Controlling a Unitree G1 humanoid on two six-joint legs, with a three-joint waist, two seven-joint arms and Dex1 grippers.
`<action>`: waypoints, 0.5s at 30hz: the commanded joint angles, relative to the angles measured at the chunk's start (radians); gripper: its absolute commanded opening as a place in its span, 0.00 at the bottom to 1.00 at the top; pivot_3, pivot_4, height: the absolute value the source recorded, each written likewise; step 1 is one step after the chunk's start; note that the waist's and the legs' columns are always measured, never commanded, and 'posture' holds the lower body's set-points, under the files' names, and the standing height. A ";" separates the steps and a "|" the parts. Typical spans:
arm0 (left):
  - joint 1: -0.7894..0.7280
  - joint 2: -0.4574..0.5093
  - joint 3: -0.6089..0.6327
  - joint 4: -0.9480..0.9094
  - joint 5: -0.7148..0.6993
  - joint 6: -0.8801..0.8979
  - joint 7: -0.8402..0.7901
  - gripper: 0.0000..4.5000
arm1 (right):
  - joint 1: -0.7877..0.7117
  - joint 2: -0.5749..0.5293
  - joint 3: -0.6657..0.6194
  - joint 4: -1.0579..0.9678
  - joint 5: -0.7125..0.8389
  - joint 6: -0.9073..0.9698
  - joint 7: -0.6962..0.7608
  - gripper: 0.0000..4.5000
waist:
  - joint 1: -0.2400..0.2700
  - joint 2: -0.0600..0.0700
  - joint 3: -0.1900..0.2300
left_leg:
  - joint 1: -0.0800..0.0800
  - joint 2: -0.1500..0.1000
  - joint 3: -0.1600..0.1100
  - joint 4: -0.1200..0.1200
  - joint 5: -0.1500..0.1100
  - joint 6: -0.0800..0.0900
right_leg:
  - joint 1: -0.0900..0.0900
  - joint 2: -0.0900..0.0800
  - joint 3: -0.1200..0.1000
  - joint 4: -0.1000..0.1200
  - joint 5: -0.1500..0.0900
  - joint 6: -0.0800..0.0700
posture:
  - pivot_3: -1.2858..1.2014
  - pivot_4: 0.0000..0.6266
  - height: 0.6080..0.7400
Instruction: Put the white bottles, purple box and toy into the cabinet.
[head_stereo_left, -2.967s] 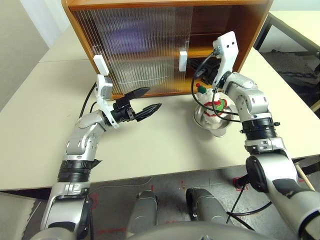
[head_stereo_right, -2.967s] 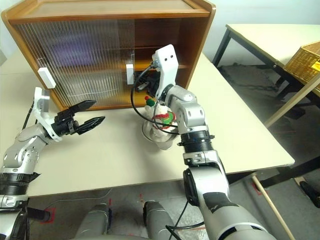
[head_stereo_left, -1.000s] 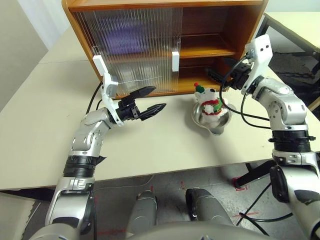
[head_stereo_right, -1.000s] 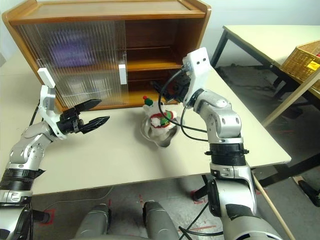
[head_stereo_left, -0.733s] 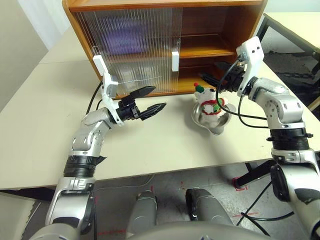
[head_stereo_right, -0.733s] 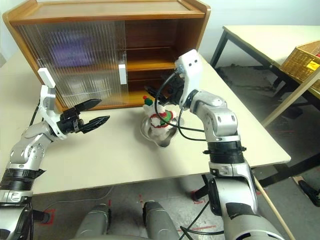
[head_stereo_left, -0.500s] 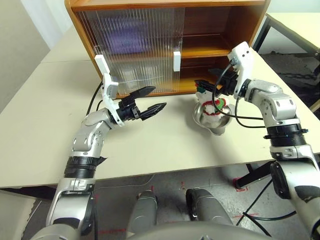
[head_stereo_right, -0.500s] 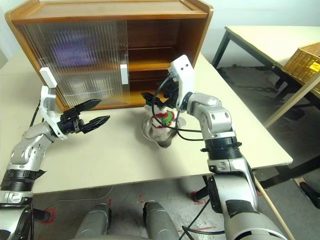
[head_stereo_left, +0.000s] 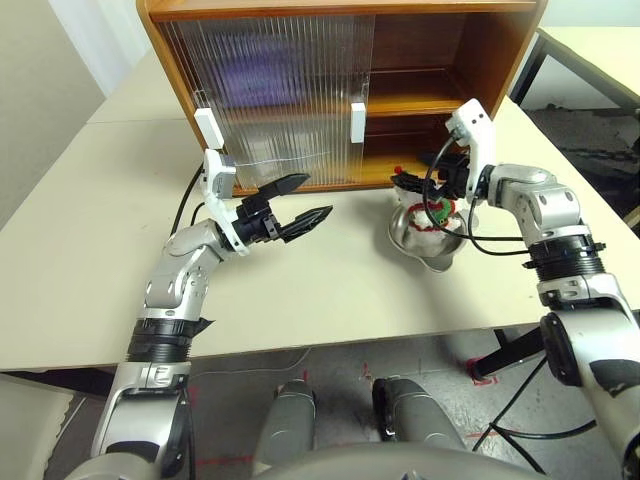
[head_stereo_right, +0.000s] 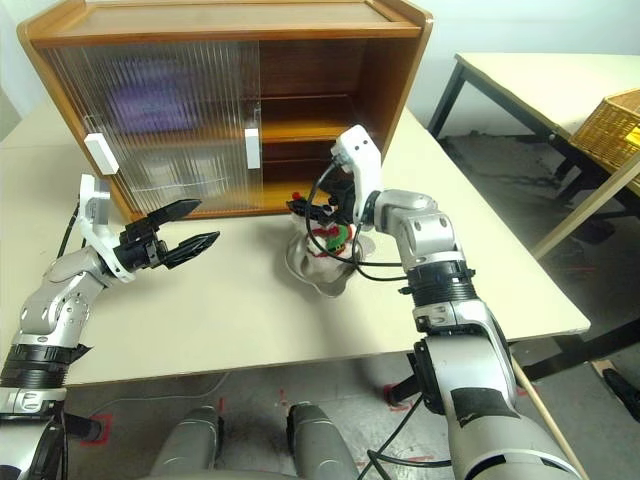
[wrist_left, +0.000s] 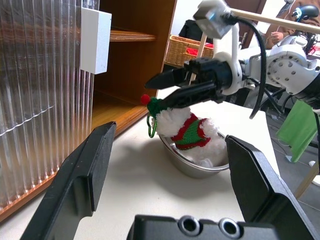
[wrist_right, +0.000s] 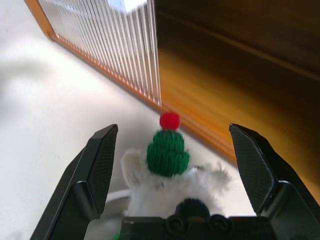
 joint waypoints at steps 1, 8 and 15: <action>0.008 -0.003 0.001 -0.013 0.009 -0.010 0.004 1.00 | -0.015 0.004 0.028 0.036 -0.026 -0.020 0.020 0.99 | 0.000 0.000 0.000 | 0.000 0.000 0.000 0.000 0.000 0.000 | 0.000 0.000 0.000 0.000 0.000 0.000 | 0.54 0.13 1.00; 0.015 -0.006 0.002 -0.018 0.009 -0.013 0.008 1.00 | -0.018 0.003 0.054 0.051 -0.049 -0.029 0.059 0.99 | 0.001 0.000 0.000 | 0.000 0.000 0.000 0.000 0.000 0.000 | 0.000 0.000 0.000 0.000 0.000 0.000 | 0.54 0.13 1.00; 0.020 -0.012 0.001 -0.019 0.008 -0.020 0.013 1.00 | -0.035 0.001 0.062 0.078 -0.063 -0.042 0.080 0.99 | 0.004 0.000 0.000 | 0.000 0.000 0.000 0.000 0.000 -0.001 | 0.000 0.000 0.000 0.000 0.000 0.000 | 0.55 0.13 1.00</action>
